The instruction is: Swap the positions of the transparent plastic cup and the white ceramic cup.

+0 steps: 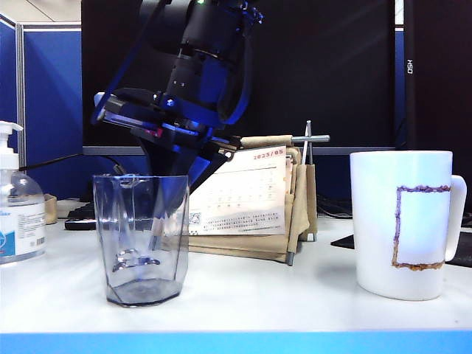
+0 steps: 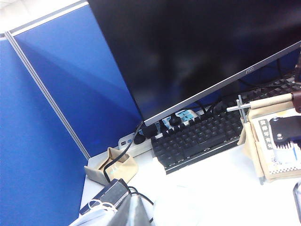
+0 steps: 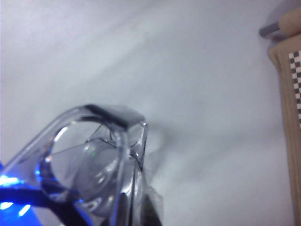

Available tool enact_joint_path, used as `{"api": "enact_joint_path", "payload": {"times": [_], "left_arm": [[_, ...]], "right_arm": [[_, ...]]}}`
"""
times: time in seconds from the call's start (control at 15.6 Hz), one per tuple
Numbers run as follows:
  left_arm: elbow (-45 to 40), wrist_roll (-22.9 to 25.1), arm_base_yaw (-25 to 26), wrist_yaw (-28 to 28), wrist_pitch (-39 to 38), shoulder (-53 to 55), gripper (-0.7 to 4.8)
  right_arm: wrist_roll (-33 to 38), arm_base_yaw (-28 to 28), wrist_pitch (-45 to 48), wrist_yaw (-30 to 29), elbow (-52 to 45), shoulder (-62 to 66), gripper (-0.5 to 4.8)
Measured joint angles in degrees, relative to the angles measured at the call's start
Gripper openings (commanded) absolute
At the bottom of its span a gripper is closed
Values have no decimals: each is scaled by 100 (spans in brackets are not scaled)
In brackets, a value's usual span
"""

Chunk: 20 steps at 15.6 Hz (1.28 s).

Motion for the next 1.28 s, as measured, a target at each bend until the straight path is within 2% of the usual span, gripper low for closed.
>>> {"api": "enact_joint_path", "payload": {"times": [0.06,0.13,0.26,0.77,1.09,1.15,1.28], "left_arm": [[0,0,-2,2,0,0,-6],[0,0,0,2,0,0,-6],[0,0,0,2,0,0,-6],[0,0,-2,2,0,0,-6],[0,-22,-2,2,9,0,-6],[-2,-63,-2,2,107,0,-6],[15,-11,-2,11,986,0,-6]], "right_arm": [[0,0,0,2,-2,0,55],[0,0,2,4,-2,0,78],[11,0,133,9,-2,0,154],[232,-31,407,11,715,2,154],[243,-31,7,26,909,-81,154],[243,-31,35,28,1049,-219,154],[221,-48,706,31,1207,-1097,154]]}}
